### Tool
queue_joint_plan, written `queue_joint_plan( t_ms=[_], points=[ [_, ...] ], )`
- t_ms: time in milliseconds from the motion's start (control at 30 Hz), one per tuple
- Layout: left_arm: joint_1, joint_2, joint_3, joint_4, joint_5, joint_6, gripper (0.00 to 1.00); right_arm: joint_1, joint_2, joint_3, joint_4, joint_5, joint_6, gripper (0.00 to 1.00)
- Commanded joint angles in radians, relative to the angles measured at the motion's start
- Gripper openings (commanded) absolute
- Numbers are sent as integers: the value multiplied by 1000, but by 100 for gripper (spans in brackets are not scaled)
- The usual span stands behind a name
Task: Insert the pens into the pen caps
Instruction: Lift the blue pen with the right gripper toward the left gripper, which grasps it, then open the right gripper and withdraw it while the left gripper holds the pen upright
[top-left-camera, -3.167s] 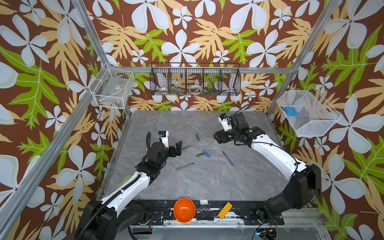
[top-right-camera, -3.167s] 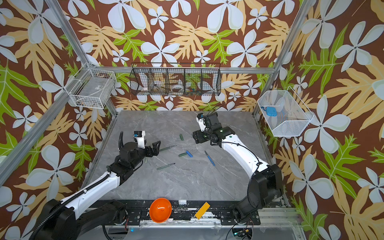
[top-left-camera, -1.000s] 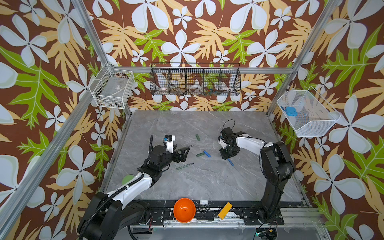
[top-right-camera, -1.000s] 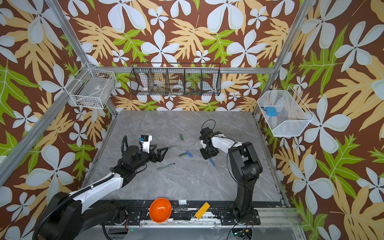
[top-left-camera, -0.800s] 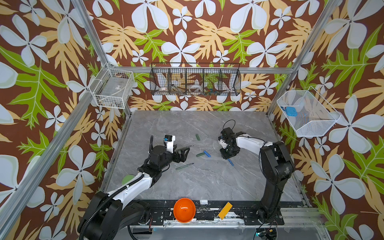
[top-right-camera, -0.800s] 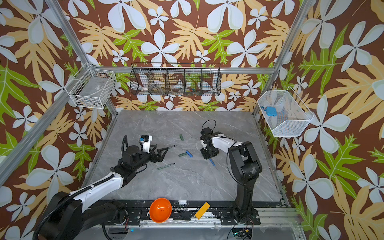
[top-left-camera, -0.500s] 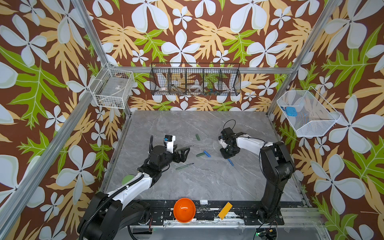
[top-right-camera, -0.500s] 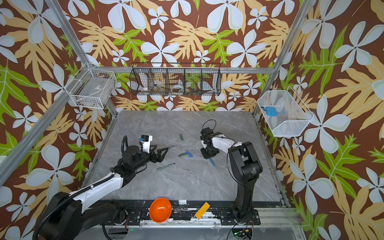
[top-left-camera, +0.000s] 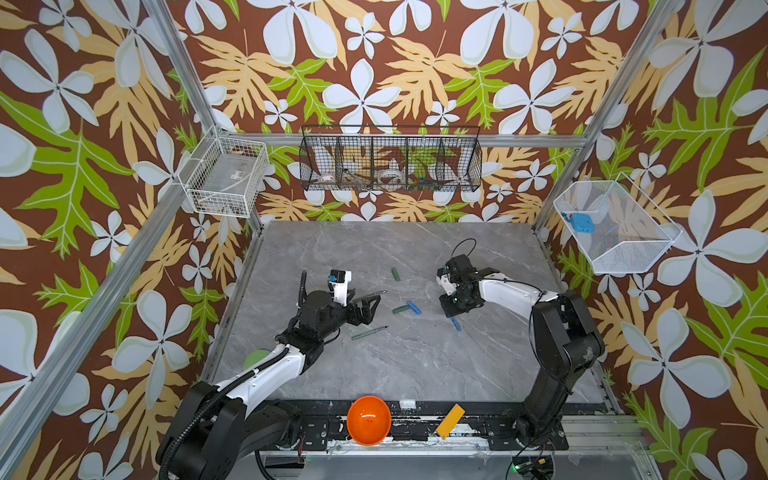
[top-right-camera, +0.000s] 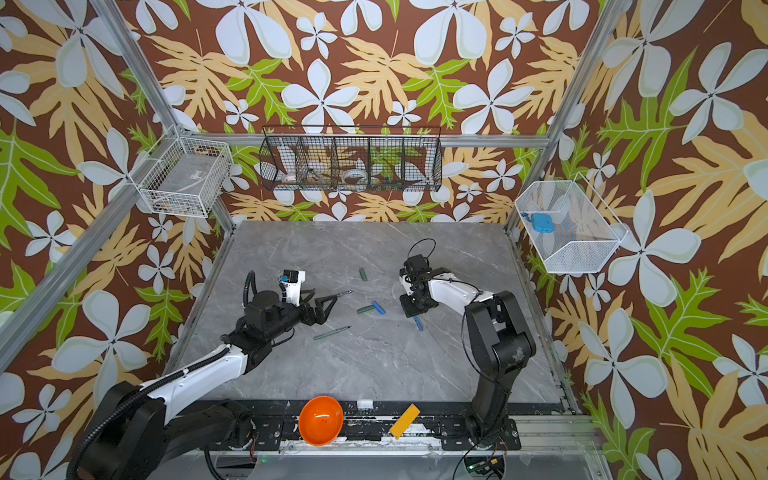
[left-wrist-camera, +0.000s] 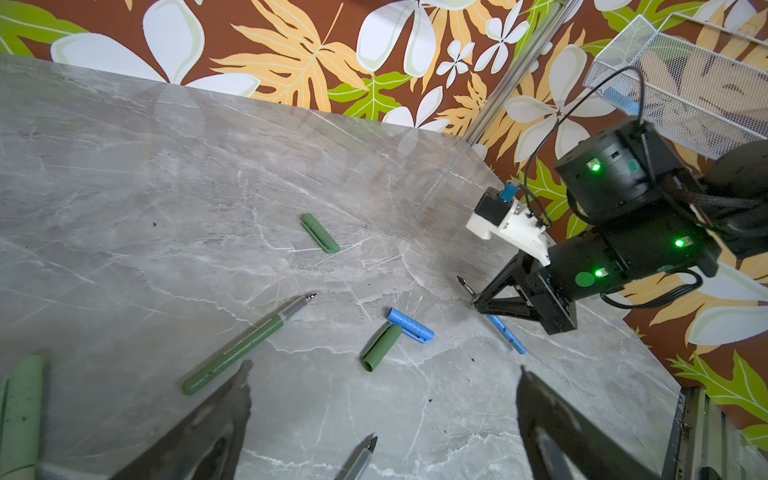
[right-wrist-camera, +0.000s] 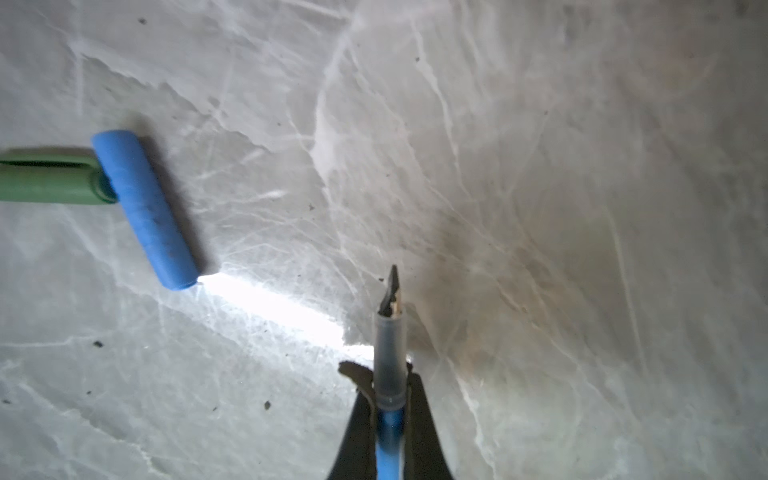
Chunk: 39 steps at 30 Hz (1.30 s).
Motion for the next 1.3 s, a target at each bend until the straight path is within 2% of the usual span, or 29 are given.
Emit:
queue_joint_plan(
  t_ms=[0,167,267,333,567,700,900,1267],
  points=[
    [-1,9,8,44,25,-7,100,1,-50,-29,103,-117,30,3],
    [-1,29,8,74,85,-7,100,1,-164,-140,342,-325,115,3],
    [-3,58,9,114,166,-16,100,2,-232,-230,581,-501,227,4],
    [-7,82,13,144,234,-25,100,12,-267,-290,731,-542,315,4],
    [-53,163,37,215,398,-26,100,118,-335,-400,1077,-551,474,4],
    [-55,205,41,290,491,-76,100,173,-345,-446,1212,-520,523,5],
    [-55,250,44,364,562,-127,96,195,-325,-525,1472,-504,644,5],
    [-55,284,50,431,626,-177,70,241,-222,-493,1579,-519,692,4]
  ],
)
